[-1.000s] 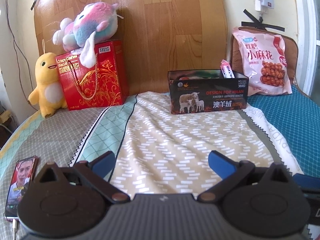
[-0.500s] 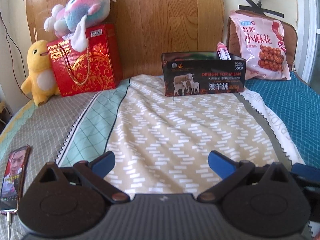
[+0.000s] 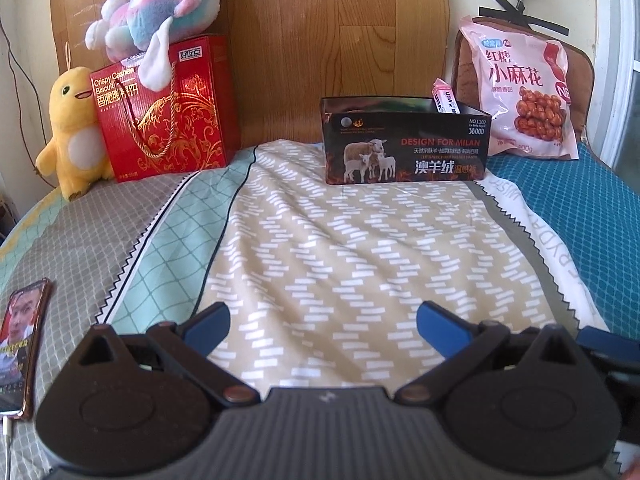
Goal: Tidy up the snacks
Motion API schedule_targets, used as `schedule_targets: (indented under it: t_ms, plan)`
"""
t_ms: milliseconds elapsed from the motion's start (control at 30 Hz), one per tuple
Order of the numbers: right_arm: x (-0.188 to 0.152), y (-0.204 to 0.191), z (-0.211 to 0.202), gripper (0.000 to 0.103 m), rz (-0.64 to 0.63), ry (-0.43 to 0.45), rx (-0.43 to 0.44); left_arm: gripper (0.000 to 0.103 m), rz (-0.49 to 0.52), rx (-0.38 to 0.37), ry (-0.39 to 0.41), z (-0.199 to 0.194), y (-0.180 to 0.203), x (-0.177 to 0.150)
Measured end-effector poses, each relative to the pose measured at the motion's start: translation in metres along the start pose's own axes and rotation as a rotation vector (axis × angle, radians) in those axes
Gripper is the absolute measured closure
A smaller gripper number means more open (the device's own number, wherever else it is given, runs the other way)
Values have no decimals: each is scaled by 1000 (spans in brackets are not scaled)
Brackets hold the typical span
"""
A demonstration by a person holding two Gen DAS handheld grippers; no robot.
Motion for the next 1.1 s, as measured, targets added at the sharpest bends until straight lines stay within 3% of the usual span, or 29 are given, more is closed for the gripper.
schedule_targets:
  t_ms: [267, 1100]
  plan:
    - [0, 0, 1, 10, 2, 0, 1, 0, 6, -6, 9, -5, 2, 1]
    - [0, 1, 0, 9, 0, 6, 1, 0, -35, 7, -99, 5, -4, -12]
Point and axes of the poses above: each gripper's, at about its wrist camera, not at the fingertips, and z roughly the way its jaws point, y to its right, x to its top, the point moved 9 cm from there along z, roughly the way its jaws point, and after that the axes turned 1 degree about -z, right-handed, at the moved point
